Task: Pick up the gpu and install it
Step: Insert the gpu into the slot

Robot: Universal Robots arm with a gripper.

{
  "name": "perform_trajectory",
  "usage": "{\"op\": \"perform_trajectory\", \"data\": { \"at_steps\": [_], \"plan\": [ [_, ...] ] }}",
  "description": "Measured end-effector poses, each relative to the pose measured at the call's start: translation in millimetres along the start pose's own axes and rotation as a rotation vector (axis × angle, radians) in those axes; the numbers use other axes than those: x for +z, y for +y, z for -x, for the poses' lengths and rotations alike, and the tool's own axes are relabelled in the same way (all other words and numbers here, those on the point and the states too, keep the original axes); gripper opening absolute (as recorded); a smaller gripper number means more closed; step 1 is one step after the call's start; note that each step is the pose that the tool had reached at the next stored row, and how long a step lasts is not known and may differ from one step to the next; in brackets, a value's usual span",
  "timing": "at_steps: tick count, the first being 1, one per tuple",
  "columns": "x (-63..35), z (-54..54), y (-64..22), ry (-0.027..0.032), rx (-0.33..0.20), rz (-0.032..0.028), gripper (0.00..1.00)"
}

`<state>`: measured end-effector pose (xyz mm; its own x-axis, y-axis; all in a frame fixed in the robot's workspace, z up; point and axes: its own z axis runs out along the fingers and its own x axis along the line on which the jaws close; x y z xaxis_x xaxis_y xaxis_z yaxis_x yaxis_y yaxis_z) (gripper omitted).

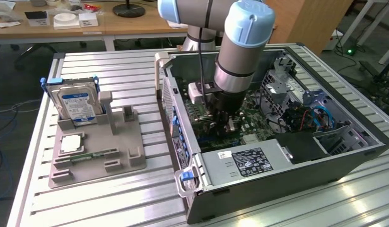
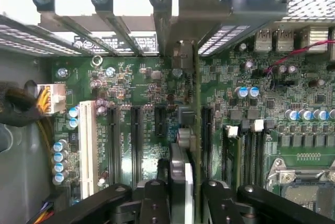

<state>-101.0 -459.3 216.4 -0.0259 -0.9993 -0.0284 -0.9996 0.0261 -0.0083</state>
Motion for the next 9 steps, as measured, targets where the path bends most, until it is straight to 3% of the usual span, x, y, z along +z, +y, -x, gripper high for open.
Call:
{"op": "perform_trajectory", "data": {
  "at_steps": [2,3,5,9],
  "plan": [
    [-0.3,-0.1,-0.3,0.0016,0.0,-0.0011,0.29],
    [-5.1,-0.2,0.2,0.0019,-0.001,-0.0079,0.35],
    [-33.7,0.7,0.3,0.0015,-0.001,-0.0191,0.35],
    [-48.9,1.1,0.5,0.0014,-0.001,-0.0236,0.35]
  ]
}}
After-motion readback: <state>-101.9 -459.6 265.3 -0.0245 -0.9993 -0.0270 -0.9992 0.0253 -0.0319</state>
